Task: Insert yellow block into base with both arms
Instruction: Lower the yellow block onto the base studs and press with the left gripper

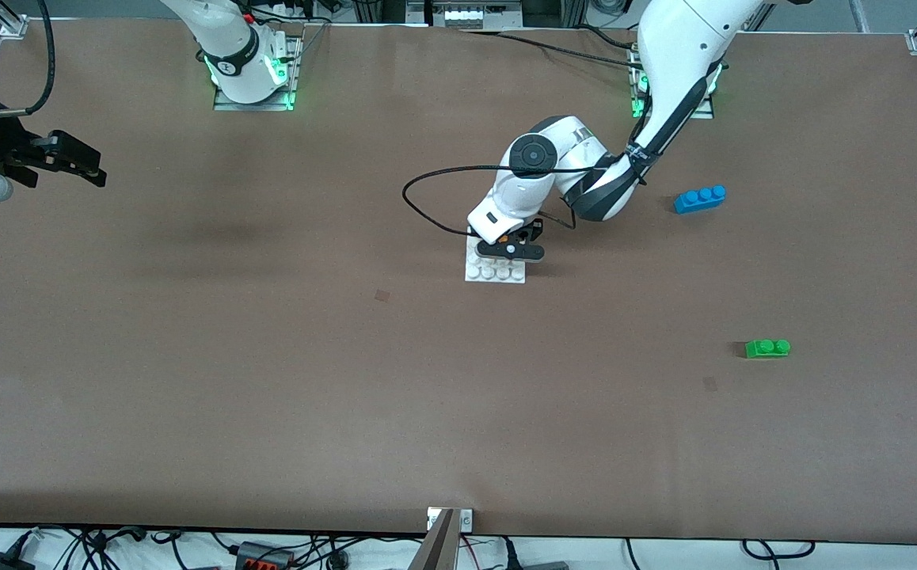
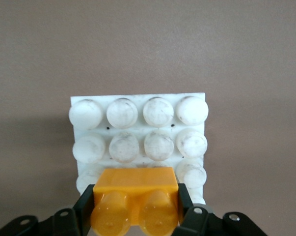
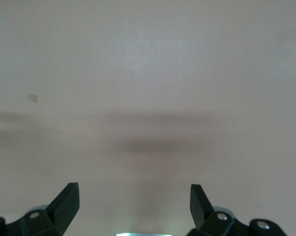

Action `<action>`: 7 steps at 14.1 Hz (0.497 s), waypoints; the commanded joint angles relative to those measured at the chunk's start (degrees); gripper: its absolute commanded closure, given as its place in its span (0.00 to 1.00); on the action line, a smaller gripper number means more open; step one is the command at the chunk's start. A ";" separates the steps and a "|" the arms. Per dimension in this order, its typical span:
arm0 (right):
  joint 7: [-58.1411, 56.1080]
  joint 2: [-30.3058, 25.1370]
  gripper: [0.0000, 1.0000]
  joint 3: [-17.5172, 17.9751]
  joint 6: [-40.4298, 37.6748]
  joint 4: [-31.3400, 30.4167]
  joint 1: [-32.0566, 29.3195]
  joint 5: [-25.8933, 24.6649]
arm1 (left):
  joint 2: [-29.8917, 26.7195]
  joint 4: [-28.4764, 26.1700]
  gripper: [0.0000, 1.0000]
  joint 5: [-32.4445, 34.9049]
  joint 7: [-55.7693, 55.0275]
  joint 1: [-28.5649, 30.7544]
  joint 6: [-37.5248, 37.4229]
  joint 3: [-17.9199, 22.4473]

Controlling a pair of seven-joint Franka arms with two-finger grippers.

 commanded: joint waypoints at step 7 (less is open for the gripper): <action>0.72 -0.71 0.00 0.80 -0.94 0.17 -0.86 0.55 | 2.64 1.04 0.42 7.43 -6.03 -0.25 0.27 -0.50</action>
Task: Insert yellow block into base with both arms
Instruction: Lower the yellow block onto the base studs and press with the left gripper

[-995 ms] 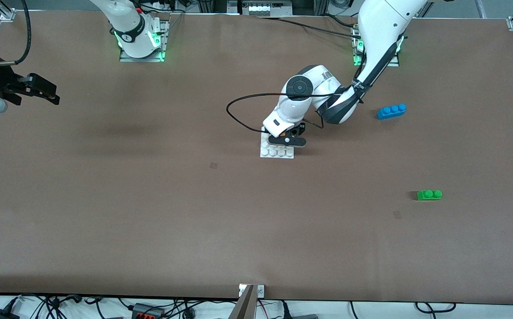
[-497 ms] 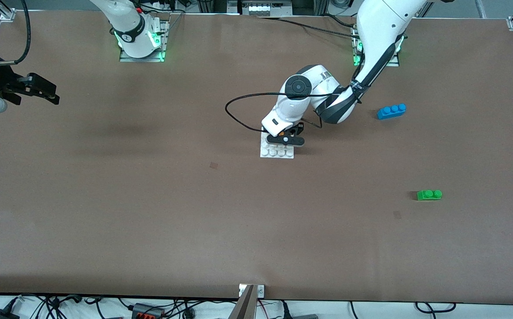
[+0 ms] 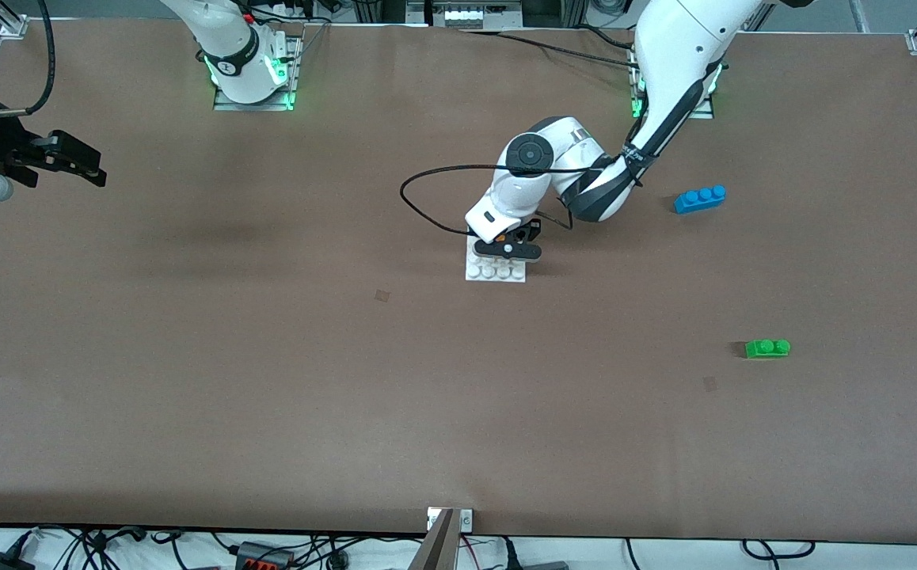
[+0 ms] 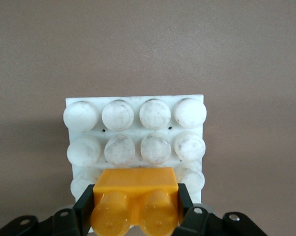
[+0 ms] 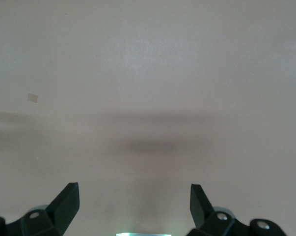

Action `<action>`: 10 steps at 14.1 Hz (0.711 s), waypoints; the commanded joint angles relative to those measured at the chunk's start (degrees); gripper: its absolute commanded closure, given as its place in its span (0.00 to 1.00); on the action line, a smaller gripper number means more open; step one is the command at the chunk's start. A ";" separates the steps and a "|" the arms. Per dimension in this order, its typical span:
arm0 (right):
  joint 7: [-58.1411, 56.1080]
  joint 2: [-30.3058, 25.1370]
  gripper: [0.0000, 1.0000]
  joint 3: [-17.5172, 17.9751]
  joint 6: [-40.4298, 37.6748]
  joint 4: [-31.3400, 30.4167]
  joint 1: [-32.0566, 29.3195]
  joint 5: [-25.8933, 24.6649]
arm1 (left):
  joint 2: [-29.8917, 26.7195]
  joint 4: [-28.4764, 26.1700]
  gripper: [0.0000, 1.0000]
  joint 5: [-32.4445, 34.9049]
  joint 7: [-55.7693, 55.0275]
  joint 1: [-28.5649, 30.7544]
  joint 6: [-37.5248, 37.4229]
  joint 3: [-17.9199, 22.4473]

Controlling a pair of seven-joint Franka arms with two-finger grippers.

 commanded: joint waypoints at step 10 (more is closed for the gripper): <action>0.62 -0.45 0.00 0.80 -0.72 0.52 -0.95 0.55 | -1.85 13.60 0.00 4.21 1.02 7.21 -18.47 -4.88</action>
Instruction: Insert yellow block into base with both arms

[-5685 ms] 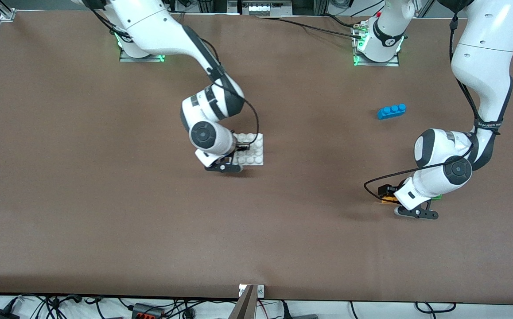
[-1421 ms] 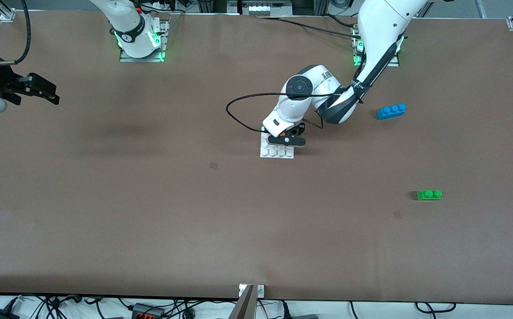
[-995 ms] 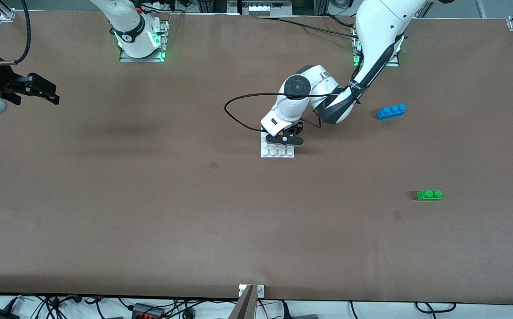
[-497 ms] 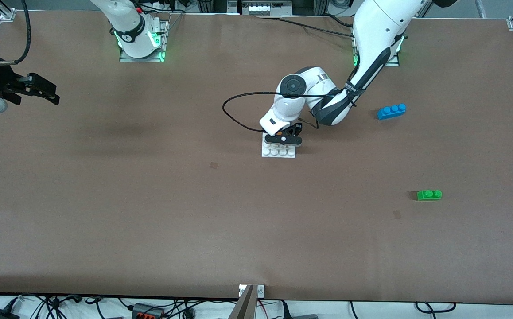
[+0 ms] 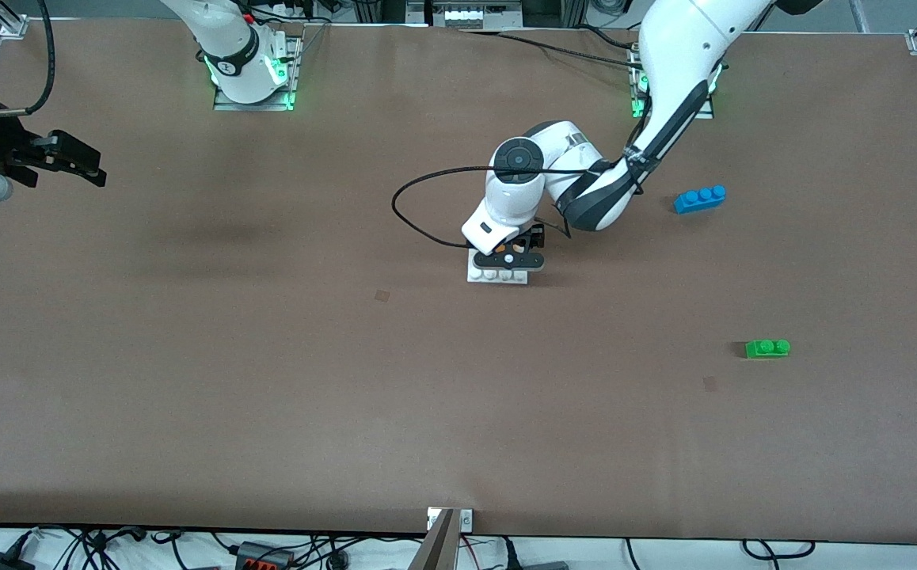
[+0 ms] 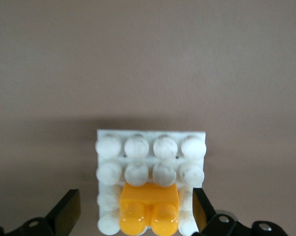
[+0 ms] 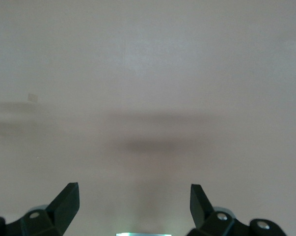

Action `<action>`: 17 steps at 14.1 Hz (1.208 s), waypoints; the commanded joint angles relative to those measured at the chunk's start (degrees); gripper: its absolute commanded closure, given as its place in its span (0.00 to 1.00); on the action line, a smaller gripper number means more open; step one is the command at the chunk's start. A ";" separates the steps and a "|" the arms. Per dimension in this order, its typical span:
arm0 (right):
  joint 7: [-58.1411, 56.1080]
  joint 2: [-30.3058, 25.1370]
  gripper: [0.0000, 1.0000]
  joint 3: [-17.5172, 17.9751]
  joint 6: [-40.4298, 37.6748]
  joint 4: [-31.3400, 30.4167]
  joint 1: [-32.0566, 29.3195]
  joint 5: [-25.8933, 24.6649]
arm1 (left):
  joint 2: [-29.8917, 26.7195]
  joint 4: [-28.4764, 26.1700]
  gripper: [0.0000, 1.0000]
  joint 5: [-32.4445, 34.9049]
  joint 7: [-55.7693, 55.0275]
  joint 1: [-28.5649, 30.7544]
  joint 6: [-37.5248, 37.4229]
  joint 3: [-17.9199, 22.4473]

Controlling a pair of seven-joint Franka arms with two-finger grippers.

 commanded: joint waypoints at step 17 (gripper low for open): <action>7.13 1.14 0.00 0.89 -0.98 2.43 -1.12 0.37 | -24.39 11.92 0.00 -14.23 52.16 19.37 -35.44 21.73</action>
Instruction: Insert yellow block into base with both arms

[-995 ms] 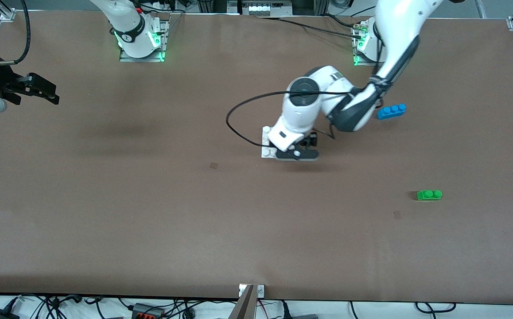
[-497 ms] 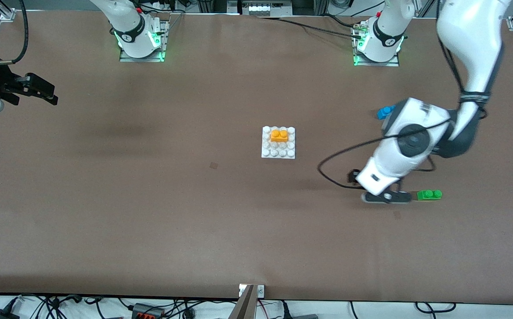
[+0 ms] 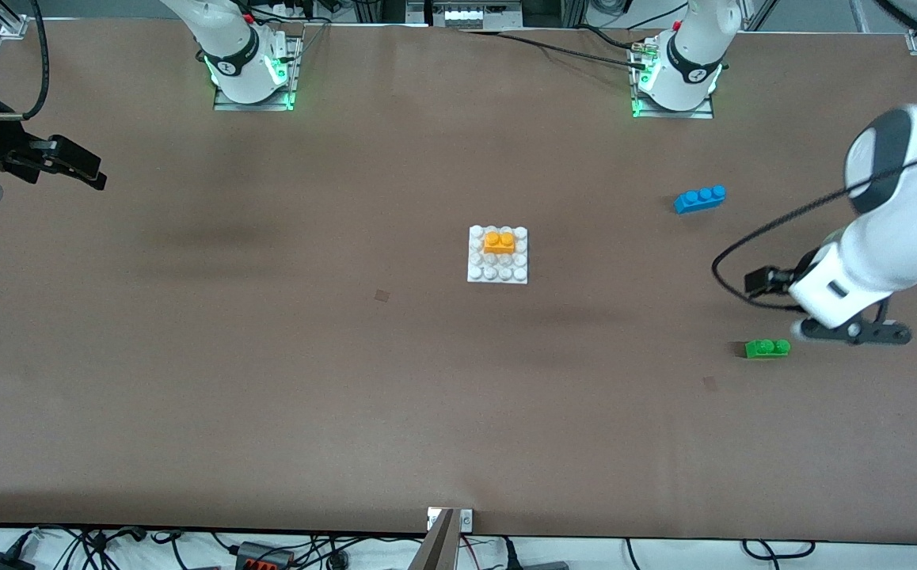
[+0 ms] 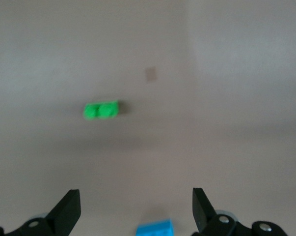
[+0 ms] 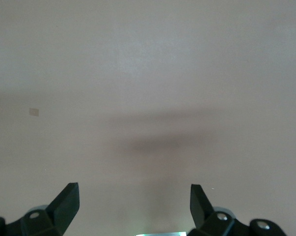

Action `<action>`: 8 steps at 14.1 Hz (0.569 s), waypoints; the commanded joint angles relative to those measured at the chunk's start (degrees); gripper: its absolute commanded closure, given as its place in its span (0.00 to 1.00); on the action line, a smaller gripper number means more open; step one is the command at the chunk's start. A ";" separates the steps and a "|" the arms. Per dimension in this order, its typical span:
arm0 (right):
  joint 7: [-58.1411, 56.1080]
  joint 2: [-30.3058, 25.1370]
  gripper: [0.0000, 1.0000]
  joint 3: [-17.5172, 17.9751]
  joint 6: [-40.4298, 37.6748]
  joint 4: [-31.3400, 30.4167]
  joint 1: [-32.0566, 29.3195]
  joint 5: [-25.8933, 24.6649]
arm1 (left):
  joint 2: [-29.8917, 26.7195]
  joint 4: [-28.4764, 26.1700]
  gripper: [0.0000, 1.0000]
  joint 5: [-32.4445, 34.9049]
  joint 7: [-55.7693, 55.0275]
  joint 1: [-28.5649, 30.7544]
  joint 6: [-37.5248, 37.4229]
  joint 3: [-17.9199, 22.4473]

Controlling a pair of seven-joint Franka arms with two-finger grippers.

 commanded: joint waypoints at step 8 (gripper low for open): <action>0.25 2.95 0.00 0.35 1.07 5.26 -0.60 -0.23 | -13.16 -7.15 0.00 -6.87 2.40 -0.06 -4.75 1.60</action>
